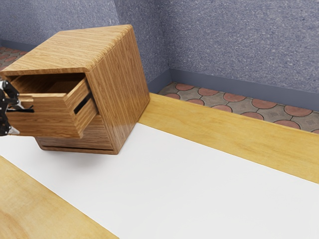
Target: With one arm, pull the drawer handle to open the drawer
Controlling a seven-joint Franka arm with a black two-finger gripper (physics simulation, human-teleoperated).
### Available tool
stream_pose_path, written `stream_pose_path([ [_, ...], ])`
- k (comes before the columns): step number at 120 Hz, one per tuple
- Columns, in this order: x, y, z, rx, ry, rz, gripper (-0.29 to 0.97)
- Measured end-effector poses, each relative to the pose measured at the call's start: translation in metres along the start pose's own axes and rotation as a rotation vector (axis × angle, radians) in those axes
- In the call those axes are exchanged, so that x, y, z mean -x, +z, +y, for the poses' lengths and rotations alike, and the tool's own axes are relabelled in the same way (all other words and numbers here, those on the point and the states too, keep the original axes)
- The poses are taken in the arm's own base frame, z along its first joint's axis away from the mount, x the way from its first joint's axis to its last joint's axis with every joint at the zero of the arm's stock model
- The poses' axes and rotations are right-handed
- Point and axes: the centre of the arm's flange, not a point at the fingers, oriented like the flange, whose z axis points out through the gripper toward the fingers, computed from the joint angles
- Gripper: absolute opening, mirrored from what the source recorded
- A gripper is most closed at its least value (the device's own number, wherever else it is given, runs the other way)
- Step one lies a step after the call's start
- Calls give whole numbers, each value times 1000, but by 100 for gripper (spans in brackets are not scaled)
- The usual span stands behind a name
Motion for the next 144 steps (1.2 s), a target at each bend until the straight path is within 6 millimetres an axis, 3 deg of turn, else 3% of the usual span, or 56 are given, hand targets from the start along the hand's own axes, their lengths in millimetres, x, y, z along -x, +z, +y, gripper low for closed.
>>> stream_pose_path([
  [85,15,-18,43,-17,-45,-10,45],
  [144,6,-35,73,-29,-52,-6,44],
])
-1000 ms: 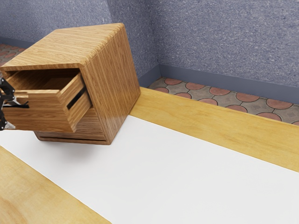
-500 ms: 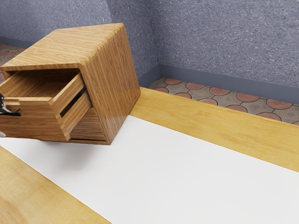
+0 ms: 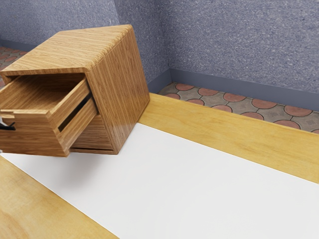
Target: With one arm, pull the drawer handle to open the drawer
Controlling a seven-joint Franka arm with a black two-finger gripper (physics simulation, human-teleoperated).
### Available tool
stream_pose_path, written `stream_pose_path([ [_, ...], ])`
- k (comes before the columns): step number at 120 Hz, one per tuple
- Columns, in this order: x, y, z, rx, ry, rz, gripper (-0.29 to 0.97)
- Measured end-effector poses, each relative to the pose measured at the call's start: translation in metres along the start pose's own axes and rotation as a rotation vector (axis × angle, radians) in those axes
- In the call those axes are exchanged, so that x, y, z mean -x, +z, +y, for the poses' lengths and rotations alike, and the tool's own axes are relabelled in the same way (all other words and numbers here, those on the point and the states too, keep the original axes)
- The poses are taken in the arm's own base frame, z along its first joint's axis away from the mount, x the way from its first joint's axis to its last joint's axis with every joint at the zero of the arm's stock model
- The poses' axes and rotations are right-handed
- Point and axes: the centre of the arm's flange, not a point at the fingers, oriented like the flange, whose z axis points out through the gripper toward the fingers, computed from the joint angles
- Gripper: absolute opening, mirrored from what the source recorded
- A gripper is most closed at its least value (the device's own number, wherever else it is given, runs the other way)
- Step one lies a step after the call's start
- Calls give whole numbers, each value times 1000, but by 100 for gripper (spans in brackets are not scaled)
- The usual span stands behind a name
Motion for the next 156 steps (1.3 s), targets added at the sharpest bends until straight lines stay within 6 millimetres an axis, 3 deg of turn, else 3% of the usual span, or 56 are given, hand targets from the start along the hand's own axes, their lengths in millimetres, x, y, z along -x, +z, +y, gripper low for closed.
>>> stream_pose_path([
  [59,13,-11,22,5,-37,-4,46],
  [135,2,-27,49,-6,-23,-26,43],
  [156,8,-30,53,-7,-25,-23,43],
])
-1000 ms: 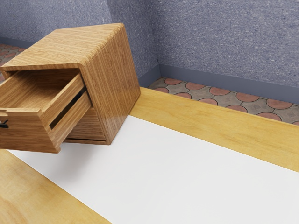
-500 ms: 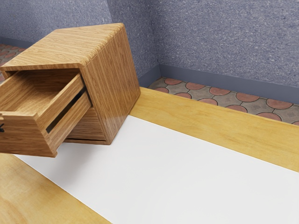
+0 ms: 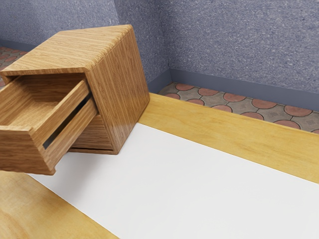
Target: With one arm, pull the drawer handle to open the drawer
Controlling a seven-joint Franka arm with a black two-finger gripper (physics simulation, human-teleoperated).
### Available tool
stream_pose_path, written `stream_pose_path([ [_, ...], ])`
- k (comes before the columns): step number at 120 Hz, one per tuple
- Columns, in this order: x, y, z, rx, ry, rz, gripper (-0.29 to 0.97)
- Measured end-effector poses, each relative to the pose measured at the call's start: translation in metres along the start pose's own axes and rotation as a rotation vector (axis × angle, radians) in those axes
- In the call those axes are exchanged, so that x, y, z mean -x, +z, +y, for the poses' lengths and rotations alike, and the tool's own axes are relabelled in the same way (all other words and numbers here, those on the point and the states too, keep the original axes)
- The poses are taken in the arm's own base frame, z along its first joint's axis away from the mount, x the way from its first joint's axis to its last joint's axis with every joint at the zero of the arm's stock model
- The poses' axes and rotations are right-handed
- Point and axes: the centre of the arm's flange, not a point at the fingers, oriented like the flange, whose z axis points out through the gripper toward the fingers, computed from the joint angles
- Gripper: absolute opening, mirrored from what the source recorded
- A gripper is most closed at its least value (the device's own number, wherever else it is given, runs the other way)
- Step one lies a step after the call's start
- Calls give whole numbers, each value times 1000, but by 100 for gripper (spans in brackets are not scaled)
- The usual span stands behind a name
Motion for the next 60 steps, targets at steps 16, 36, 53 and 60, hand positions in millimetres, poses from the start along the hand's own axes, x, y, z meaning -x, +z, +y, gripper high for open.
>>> stream_pose_path([
  [16,3,-1,1,1,-2,0,46],
  [36,3,-2,2,5,0,8,54],
  [53,-7,-12,4,-11,17,6,58],
  [60,-15,-20,7,-26,28,0,59],
])
